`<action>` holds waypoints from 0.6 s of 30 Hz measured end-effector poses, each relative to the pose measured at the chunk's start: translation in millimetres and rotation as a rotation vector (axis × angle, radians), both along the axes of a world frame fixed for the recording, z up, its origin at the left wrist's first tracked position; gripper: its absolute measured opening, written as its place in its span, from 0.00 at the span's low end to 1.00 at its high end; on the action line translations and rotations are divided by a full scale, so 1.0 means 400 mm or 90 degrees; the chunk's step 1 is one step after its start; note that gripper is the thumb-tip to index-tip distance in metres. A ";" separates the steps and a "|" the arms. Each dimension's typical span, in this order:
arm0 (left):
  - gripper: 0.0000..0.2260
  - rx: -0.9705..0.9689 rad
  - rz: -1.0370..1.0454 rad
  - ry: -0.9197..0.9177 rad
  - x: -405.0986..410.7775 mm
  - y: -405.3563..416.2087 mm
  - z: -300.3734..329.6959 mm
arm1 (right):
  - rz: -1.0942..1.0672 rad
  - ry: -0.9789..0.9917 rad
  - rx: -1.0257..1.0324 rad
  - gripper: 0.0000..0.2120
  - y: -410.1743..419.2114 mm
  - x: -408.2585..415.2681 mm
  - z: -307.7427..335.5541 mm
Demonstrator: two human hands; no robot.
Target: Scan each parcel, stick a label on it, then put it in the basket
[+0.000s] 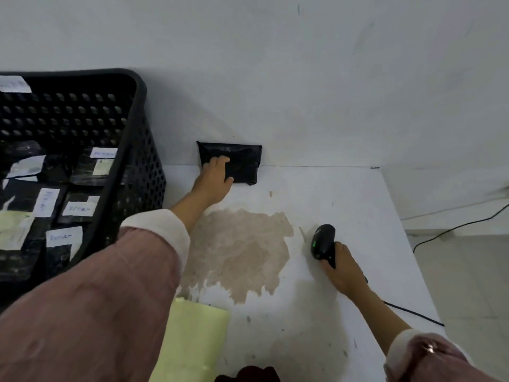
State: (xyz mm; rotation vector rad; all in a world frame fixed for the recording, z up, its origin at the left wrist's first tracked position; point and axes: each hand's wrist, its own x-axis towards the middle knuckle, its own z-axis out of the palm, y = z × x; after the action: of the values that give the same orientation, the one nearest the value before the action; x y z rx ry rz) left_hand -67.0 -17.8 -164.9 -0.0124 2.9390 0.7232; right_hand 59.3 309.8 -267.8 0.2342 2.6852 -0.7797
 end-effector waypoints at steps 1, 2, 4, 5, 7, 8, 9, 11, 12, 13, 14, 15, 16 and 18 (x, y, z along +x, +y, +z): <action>0.22 -0.013 -0.003 -0.006 -0.026 0.006 -0.005 | -0.012 -0.003 -0.014 0.11 0.007 -0.018 -0.005; 0.23 -0.024 -0.009 -0.011 -0.049 0.010 -0.010 | -0.020 -0.003 -0.026 0.09 0.014 -0.031 -0.010; 0.24 -0.049 -0.034 -0.017 -0.095 0.022 -0.021 | -0.028 -0.005 -0.046 0.09 0.023 -0.051 -0.018; 0.23 -0.071 -0.049 -0.018 -0.114 0.025 -0.027 | -0.027 -0.010 -0.053 0.09 0.023 -0.056 -0.021; 0.22 -0.143 -0.083 -0.016 -0.154 0.032 -0.040 | -0.018 -0.020 -0.056 0.12 0.027 -0.064 -0.028; 0.22 -0.187 -0.102 -0.011 -0.171 0.033 -0.046 | -0.011 -0.023 -0.051 0.13 0.029 -0.067 -0.032; 0.21 -0.227 -0.123 -0.006 -0.186 0.032 -0.053 | -0.003 -0.023 -0.045 0.13 0.030 -0.068 -0.036; 0.19 -0.279 -0.158 -0.009 -0.209 0.030 -0.065 | 0.013 -0.013 -0.034 0.13 0.029 -0.069 -0.039; 0.19 -0.292 -0.167 -0.018 -0.218 0.029 -0.070 | 0.021 -0.005 -0.029 0.13 0.029 -0.069 -0.040; 0.18 -0.302 -0.173 -0.029 -0.225 0.029 -0.073 | 0.028 0.002 -0.026 0.12 0.028 -0.068 -0.042; 0.18 -0.313 -0.180 -0.034 -0.230 0.030 -0.077 | 0.032 0.009 -0.026 0.13 0.027 -0.067 -0.043; 0.17 -0.324 -0.186 -0.034 -0.233 0.031 -0.078 | 0.035 0.013 -0.026 0.13 0.027 -0.066 -0.044; 0.16 -0.332 -0.190 -0.025 -0.236 0.032 -0.079 | 0.035 0.015 -0.023 0.13 0.027 -0.067 -0.045; 0.15 -0.336 -0.185 0.004 -0.241 0.030 -0.078 | 0.038 0.017 -0.017 0.13 0.027 -0.069 -0.045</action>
State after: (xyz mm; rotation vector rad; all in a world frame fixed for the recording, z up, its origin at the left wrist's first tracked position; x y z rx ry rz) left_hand -163.5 -5.8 -196.0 0.3605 2.9484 -0.0965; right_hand 31.8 320.6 -285.7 0.1388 2.6912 -0.8048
